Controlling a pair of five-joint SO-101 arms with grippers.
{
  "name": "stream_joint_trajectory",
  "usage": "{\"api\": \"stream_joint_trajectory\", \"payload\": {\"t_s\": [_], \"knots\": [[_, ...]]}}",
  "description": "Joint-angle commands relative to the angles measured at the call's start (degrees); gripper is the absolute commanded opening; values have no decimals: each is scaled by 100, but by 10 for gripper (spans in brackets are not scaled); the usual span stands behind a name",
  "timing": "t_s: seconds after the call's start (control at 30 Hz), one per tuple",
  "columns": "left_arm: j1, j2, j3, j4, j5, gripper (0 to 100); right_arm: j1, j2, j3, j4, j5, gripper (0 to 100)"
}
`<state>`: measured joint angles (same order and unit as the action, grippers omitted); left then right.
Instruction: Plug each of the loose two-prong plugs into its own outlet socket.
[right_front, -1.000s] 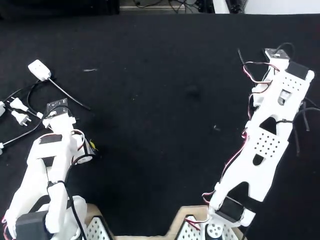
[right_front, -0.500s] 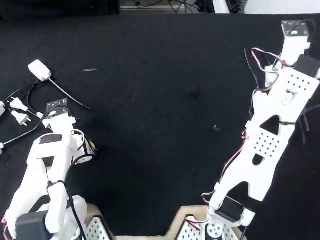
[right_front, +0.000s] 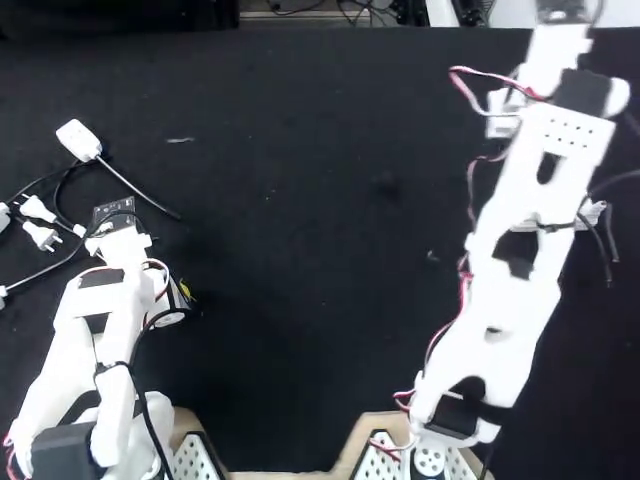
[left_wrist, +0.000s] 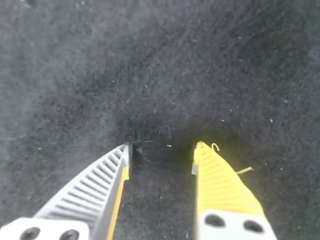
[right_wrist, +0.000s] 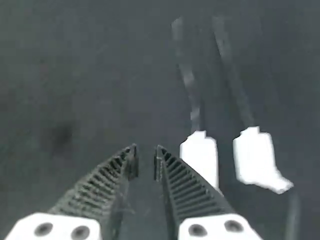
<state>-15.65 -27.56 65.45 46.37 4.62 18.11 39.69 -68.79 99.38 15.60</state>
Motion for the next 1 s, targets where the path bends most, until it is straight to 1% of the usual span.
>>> {"api": "stream_joint_trajectory", "payload": {"t_s": [0.0, 0.1, 0.23, 0.33, 0.5, 0.63, 0.77, 0.83, 0.97], "knots": [[-163, 9, -180, -114, 26, 202, -949, -2079, 3011, -149, -44, 49], [-163, 9, -180, -114, 26, 202, -1284, -2818, 4778, -1222, -211, 49], [-189, 9, -180, -114, 26, 202, -1169, -3275, 6791, -2866, -202, 49], [-189, 9, -180, -114, 26, 202, -993, -3292, 7662, -3648, -185, 49], [-171, 26, -189, -114, 26, 202, -580, -3292, 8409, -4396, 141, 49], [-180, 53, -207, -114, 26, 202, -193, -3284, 8804, -4730, 325, 49], [-180, 53, -207, -114, 26, 202, -18, -2976, 9253, -5222, 624, 49], [-171, 53, -207, -114, 26, 202, 88, -2703, 9323, -5442, 738, 49], [-171, 44, -163, -237, 26, 202, 246, -2545, 8980, -5354, 730, 49]]}}
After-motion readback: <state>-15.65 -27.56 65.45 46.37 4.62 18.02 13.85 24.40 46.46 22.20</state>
